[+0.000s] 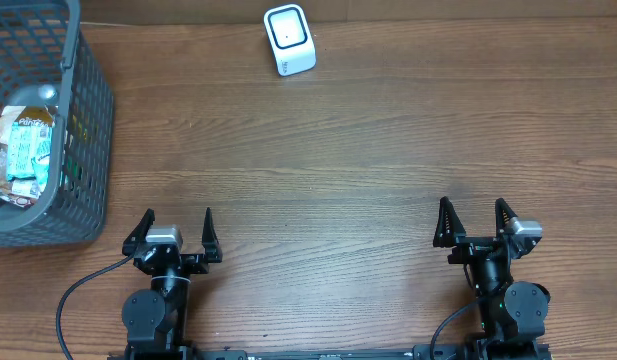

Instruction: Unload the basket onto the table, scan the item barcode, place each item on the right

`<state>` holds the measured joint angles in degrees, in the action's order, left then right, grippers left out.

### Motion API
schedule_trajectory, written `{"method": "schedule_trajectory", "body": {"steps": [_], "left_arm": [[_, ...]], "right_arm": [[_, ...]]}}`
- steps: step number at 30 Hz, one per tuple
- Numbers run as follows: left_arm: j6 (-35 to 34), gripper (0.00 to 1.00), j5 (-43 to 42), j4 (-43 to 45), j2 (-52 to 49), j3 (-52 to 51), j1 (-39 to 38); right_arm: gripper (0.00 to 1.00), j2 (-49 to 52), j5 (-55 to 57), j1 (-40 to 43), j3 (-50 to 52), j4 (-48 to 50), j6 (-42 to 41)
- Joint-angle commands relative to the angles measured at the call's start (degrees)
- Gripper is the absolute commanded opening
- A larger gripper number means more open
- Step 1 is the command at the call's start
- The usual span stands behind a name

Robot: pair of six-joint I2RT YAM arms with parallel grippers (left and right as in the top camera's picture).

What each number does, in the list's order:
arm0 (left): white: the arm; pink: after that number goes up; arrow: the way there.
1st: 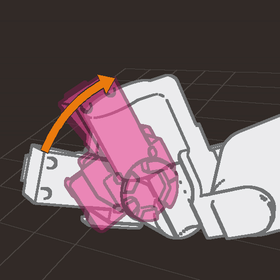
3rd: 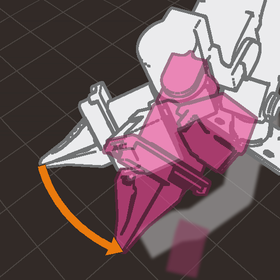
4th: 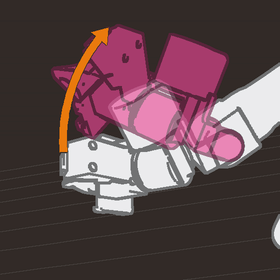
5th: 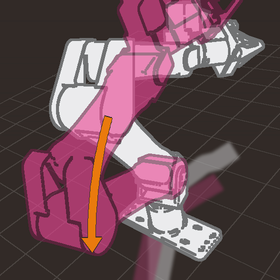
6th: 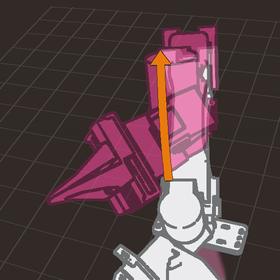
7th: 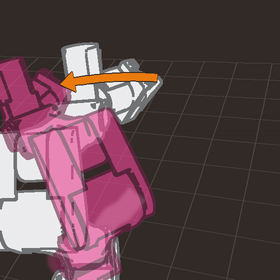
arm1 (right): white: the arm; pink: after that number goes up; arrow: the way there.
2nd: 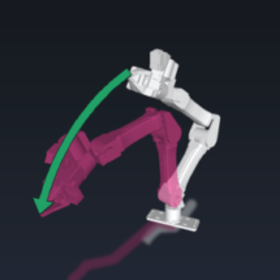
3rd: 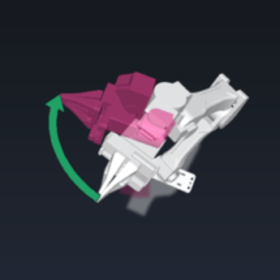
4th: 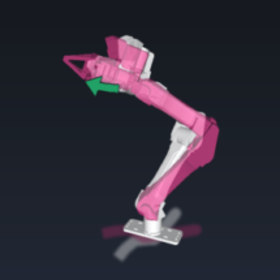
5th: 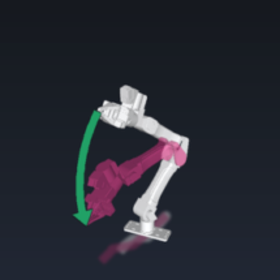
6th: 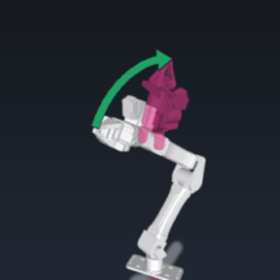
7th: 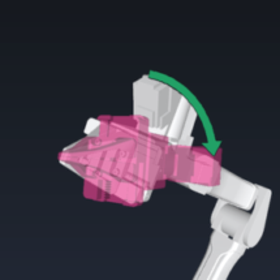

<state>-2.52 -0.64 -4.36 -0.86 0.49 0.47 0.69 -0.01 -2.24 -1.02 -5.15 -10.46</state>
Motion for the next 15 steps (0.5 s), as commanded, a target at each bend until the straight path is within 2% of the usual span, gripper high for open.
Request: {"method": "schedule_trajectory", "body": {"steps": [1, 15], "left_arm": [[1.3, 1.0, -0.4, -0.1, 0.6, -0.2, 0.2], [1.3, 0.99, -0.4, -0.1, 0.6, -0.2, 0.2]], "right_arm": [[1.0, -0.5, -0.1, 0.2, 0.5, 0.3, 0.2], [1.0, -0.5, -0.1, 0.2, 0.5, 0.3, 0.2]]}}
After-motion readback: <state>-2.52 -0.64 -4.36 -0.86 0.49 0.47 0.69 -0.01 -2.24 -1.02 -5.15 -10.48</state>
